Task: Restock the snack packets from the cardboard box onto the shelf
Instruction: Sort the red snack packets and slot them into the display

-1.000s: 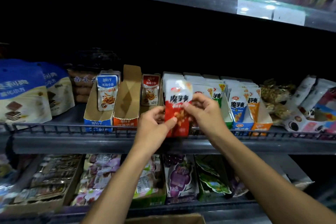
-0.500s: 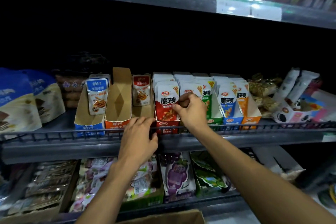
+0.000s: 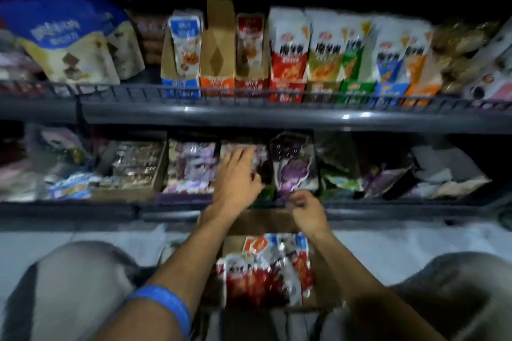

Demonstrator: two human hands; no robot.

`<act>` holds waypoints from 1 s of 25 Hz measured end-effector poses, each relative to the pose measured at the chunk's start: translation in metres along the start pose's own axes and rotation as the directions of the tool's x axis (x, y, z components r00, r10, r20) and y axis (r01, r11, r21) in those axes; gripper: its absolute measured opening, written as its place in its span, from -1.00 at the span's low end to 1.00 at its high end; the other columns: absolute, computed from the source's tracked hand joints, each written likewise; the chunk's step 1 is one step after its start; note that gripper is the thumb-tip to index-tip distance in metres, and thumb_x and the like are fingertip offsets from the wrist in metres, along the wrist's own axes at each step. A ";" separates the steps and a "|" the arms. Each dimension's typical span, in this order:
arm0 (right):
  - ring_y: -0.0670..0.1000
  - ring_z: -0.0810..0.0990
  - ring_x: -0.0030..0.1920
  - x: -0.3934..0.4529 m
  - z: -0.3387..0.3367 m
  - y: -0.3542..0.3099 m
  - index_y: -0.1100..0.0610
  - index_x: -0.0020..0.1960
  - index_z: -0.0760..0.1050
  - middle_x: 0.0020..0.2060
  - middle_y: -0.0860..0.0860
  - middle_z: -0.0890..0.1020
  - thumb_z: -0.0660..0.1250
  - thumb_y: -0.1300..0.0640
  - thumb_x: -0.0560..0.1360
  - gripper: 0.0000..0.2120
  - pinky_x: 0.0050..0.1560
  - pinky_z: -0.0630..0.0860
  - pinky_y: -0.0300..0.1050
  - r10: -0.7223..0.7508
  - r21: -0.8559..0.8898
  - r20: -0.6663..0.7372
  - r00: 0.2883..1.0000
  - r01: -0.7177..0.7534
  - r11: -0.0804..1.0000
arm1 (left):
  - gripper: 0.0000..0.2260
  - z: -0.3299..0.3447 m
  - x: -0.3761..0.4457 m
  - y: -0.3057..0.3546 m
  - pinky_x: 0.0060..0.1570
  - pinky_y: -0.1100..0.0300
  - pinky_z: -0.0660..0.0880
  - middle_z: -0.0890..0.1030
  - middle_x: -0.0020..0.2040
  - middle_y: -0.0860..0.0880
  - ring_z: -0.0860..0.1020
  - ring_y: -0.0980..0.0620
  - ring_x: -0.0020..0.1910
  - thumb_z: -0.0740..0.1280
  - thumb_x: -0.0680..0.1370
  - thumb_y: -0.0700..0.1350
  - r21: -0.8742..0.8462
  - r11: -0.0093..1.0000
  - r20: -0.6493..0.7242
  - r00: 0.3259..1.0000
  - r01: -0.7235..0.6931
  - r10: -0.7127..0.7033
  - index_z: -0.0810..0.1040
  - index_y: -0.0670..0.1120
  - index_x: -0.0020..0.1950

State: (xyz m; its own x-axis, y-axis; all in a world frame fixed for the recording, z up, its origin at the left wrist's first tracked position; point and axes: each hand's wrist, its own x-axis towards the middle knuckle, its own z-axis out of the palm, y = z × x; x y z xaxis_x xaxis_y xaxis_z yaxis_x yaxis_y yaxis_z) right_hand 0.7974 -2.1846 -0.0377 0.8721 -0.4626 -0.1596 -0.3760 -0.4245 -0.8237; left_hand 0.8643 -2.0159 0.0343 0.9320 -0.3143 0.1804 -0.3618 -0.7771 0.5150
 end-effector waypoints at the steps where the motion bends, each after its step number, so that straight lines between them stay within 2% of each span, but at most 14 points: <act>1: 0.10 0.61 -0.02 -0.013 0.018 0.041 0.12 -0.01 0.57 -0.08 0.09 0.64 0.40 0.21 0.46 -0.89 0.03 0.50 -0.10 0.135 -0.092 0.127 0.983 -0.123 0.988 | -0.48 0.016 -0.019 -0.017 0.31 0.03 0.41 0.52 0.35 -0.11 0.47 -0.16 0.30 0.36 0.46 -0.12 0.038 0.998 0.156 0.986 0.054 -0.059 0.43 -0.04 0.43; 2: 0.13 0.62 0.00 -0.024 0.033 0.082 0.16 -0.02 0.59 -0.06 0.12 0.65 0.42 0.19 0.44 -0.87 0.03 0.50 -0.12 0.197 -0.168 0.218 0.956 -0.162 0.972 | -0.53 0.031 -0.038 -0.034 0.24 0.02 0.48 0.57 0.29 -0.10 0.52 -0.15 0.24 0.36 0.47 -0.09 0.082 0.991 0.313 0.942 0.104 -0.124 0.46 0.01 0.39; 3: 0.15 0.62 0.03 -0.037 0.042 0.112 0.19 0.00 0.60 -0.03 0.15 0.66 0.43 0.18 0.41 -0.82 0.06 0.51 -0.12 0.254 -0.247 0.273 0.928 -0.188 0.951 | -0.56 0.045 -0.059 -0.052 0.19 0.02 0.51 0.60 0.25 -0.09 0.55 -0.13 0.21 0.36 0.49 -0.06 0.135 0.983 0.465 0.868 0.127 -0.176 0.47 0.03 0.37; 5: 0.07 0.56 0.13 -0.046 0.071 0.184 0.23 0.14 0.57 0.09 0.11 0.61 0.44 0.14 0.39 -0.66 0.24 0.43 -0.10 0.291 -0.338 0.378 0.879 -0.162 0.927 | -0.58 0.073 -0.100 -0.084 0.21 0.07 0.49 0.57 0.29 -0.10 0.54 -0.12 0.24 0.35 0.54 -0.06 0.215 0.964 0.680 0.685 0.154 -0.261 0.46 -0.03 0.40; 7: 0.00 0.50 0.21 -0.049 0.085 0.204 0.12 0.27 0.52 0.16 0.10 0.55 0.40 0.10 0.46 -0.62 0.34 0.34 -0.12 0.277 -0.412 0.459 0.844 -0.074 0.908 | -0.61 0.094 -0.126 -0.111 0.14 0.14 0.51 0.57 0.28 -0.10 0.56 -0.11 0.20 0.36 0.54 -0.09 0.244 0.938 0.754 0.560 0.246 -0.343 0.47 -0.05 0.37; 8: 0.03 0.51 0.21 -0.048 0.088 0.200 0.11 0.26 0.52 0.16 0.15 0.57 0.40 0.10 0.46 -0.62 0.33 0.37 -0.07 0.246 -0.374 0.479 0.843 -0.057 0.926 | -0.61 0.109 -0.133 -0.123 0.08 0.17 0.52 0.59 0.27 -0.10 0.58 -0.11 0.16 0.36 0.52 -0.09 0.257 0.924 0.766 0.523 0.284 -0.374 0.47 -0.02 0.36; 9: 0.08 0.54 0.20 -0.043 0.088 0.191 0.14 0.26 0.52 0.14 0.17 0.60 0.41 0.14 0.45 -0.61 0.29 0.42 -0.05 0.254 -0.388 0.474 0.843 -0.059 0.920 | -0.59 0.122 -0.135 -0.132 0.08 0.16 0.53 0.59 0.27 -0.09 0.59 -0.11 0.14 0.35 0.51 -0.06 0.264 0.912 0.761 0.513 0.314 -0.397 0.46 0.01 0.36; 11: 0.12 0.55 0.18 -0.029 0.092 0.181 0.16 0.27 0.49 0.16 0.10 0.60 0.43 0.16 0.42 -0.58 0.18 0.46 -0.14 0.312 -0.488 0.442 0.841 -0.066 0.871 | -0.55 0.145 -0.131 -0.141 0.20 0.08 0.50 0.56 0.33 -0.09 0.55 -0.14 0.22 0.32 0.51 0.03 0.292 0.891 0.734 0.516 0.348 -0.442 0.42 0.02 0.40; 13: 0.13 0.48 0.27 -0.012 0.103 0.186 0.09 0.37 0.39 0.28 0.09 0.52 0.42 0.11 0.42 -0.45 0.25 0.39 -0.12 0.334 -0.578 0.425 0.841 -0.031 0.815 | -0.50 0.166 -0.125 -0.146 0.31 0.05 0.42 0.50 0.38 -0.10 0.49 -0.15 0.32 0.34 0.52 0.07 0.279 0.845 0.708 0.497 0.456 -0.503 0.39 0.00 0.44; 15: 0.12 0.32 0.41 -0.004 0.118 0.196 0.00 0.48 0.20 0.42 0.05 0.36 0.43 0.07 0.40 -0.28 0.40 0.28 -0.02 0.297 -0.665 0.465 0.834 0.107 0.739 | -0.42 0.187 -0.122 -0.151 0.36 0.06 0.37 0.48 0.41 -0.06 0.46 -0.13 0.36 0.38 0.51 0.11 0.232 0.804 0.684 0.495 0.548 -0.535 0.33 0.03 0.49; 17: 0.12 0.22 0.45 -0.001 0.129 0.203 -0.04 0.51 0.09 0.46 0.02 0.27 0.46 0.04 0.37 -0.17 0.43 0.20 0.07 0.272 -0.740 0.524 0.807 0.273 0.615 | -0.39 0.207 -0.122 -0.157 0.36 0.01 0.39 0.50 0.39 -0.01 0.48 -0.11 0.34 0.39 0.47 0.14 0.190 0.792 0.663 0.519 0.580 -0.539 0.29 0.13 0.47; 20: 0.14 0.30 0.37 0.004 0.138 0.215 0.01 0.42 0.24 0.37 0.07 0.37 0.48 -0.13 0.33 -0.23 0.35 0.24 0.08 0.261 -0.813 0.535 0.804 0.405 0.418 | -0.48 0.229 -0.127 -0.162 0.28 -0.10 0.46 0.54 0.32 -0.04 0.49 -0.11 0.32 0.42 0.45 0.01 0.145 0.802 0.626 0.574 0.579 -0.527 0.37 0.09 0.38; 22: 0.13 0.37 0.32 0.004 0.136 0.217 0.05 0.37 0.35 0.31 0.08 0.42 0.48 -0.17 0.33 -0.30 0.32 0.30 0.06 0.305 -0.813 0.548 0.779 0.409 0.415 | -0.52 0.234 -0.128 -0.159 0.31 -0.12 0.44 0.52 0.34 -0.06 0.46 -0.12 0.35 0.41 0.47 -0.04 0.129 0.806 0.619 0.588 0.578 -0.521 0.39 0.03 0.37; 25: 0.15 0.42 0.32 0.001 0.131 0.217 0.08 0.35 0.36 0.29 0.08 0.47 0.49 0.03 0.38 -0.40 0.35 0.36 0.07 0.383 -0.750 0.601 0.702 0.328 0.574 | -0.51 0.241 -0.132 -0.160 0.35 -0.09 0.41 0.47 0.38 -0.06 0.43 -0.14 0.39 0.40 0.51 -0.06 0.142 0.798 0.653 0.551 0.585 -0.520 0.38 0.01 0.41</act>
State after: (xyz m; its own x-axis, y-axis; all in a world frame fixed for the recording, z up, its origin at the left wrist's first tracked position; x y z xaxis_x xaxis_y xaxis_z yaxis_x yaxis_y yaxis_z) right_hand 0.7572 -2.1751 -0.2880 0.6559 -0.0200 -0.7546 -0.1644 -0.9794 -0.1170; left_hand 0.7934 -1.9817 -0.2741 0.6875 -0.1253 -0.7153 0.2534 -0.8817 0.3980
